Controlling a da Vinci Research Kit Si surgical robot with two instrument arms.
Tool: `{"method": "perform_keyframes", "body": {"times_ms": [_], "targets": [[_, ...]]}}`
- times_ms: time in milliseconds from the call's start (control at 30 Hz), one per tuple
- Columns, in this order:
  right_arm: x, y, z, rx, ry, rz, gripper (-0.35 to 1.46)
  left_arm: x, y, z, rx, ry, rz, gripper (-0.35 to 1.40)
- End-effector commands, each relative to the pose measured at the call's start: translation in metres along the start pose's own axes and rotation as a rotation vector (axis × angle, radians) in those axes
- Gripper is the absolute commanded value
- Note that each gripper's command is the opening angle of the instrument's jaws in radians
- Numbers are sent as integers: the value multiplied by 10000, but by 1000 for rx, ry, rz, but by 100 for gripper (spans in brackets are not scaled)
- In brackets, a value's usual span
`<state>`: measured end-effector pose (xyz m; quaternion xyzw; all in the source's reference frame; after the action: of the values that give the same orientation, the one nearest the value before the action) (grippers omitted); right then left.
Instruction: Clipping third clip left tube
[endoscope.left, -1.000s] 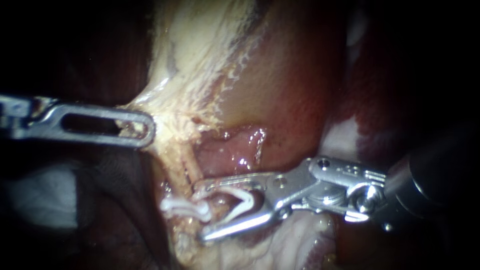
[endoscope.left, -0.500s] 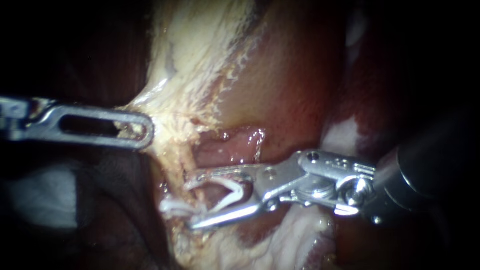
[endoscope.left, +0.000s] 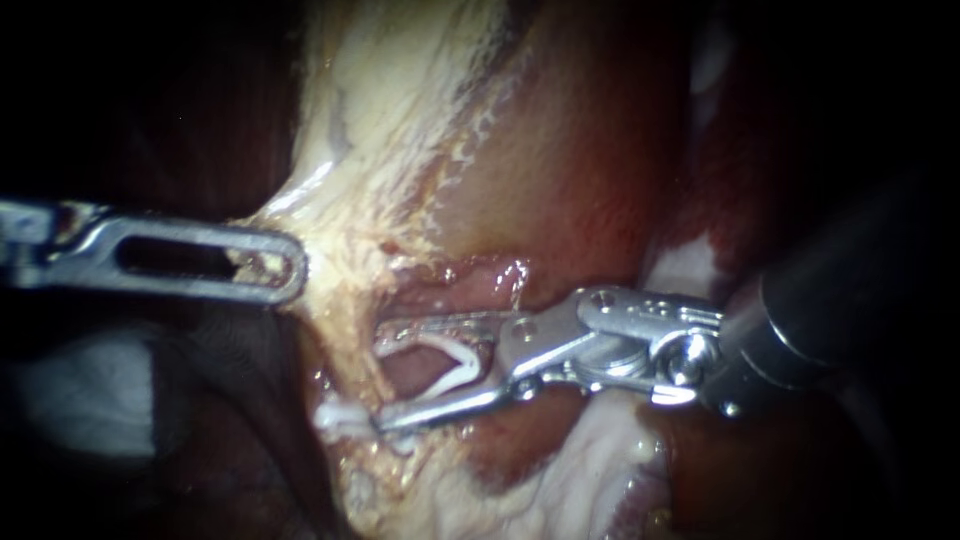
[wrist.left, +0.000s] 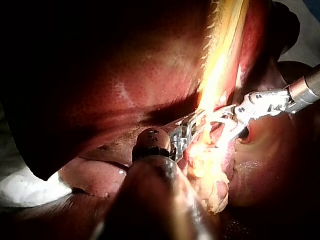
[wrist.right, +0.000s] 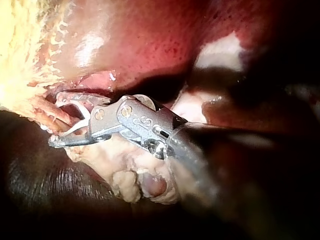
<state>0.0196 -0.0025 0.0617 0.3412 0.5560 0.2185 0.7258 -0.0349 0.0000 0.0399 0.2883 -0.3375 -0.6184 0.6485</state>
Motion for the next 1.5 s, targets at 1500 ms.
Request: {"method": "perform_keyframes", "body": {"times_ms": [1500], "targets": [[0, -3, 18, -12, -12, -34, 60, 1, -1, -1, -1, 0, 0, -35]]}}
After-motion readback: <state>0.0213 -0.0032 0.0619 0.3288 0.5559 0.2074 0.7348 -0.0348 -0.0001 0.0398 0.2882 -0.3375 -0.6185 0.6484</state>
